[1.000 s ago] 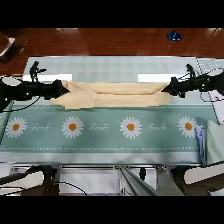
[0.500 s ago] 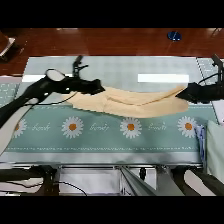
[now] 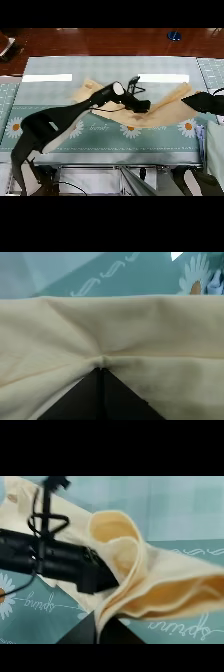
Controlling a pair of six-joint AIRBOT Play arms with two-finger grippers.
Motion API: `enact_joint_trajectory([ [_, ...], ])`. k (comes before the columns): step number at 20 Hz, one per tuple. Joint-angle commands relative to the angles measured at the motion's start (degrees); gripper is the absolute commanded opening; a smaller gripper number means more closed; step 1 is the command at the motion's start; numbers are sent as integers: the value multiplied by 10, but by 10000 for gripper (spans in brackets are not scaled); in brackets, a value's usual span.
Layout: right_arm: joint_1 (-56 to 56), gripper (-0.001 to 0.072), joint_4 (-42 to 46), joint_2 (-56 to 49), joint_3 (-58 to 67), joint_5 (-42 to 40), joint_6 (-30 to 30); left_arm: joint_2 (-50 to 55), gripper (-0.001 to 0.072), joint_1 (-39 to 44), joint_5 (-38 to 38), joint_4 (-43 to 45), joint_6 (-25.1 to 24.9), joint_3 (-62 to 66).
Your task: Fold the shirts.
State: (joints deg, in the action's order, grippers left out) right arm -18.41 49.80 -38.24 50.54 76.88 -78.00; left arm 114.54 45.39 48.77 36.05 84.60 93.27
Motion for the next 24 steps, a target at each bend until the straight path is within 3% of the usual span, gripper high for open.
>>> enact_joint_trajectory([
  [1,1,17,-17,11,-2,-20,3,37,16,58,29,3,23,24],
  [4,1,17,-21,11,-2,-22,3,19,16,19,38,2,19,44],
  [8,11,17,-91,-4,-1,-26,20,-64,17,-141,61,12,16,43],
  [13,209,17,-113,-107,42,-129,21,-252,16,-329,138,137,16,-12],
  [18,381,17,-113,-337,215,-213,21,-541,17,-404,130,285,16,-236],
  [21,430,17,-113,-483,320,-221,17,-702,17,-401,91,279,19,-407],
  [24,452,17,-114,-606,407,-226,-9,-821,17,-391,47,252,71,-561],
])
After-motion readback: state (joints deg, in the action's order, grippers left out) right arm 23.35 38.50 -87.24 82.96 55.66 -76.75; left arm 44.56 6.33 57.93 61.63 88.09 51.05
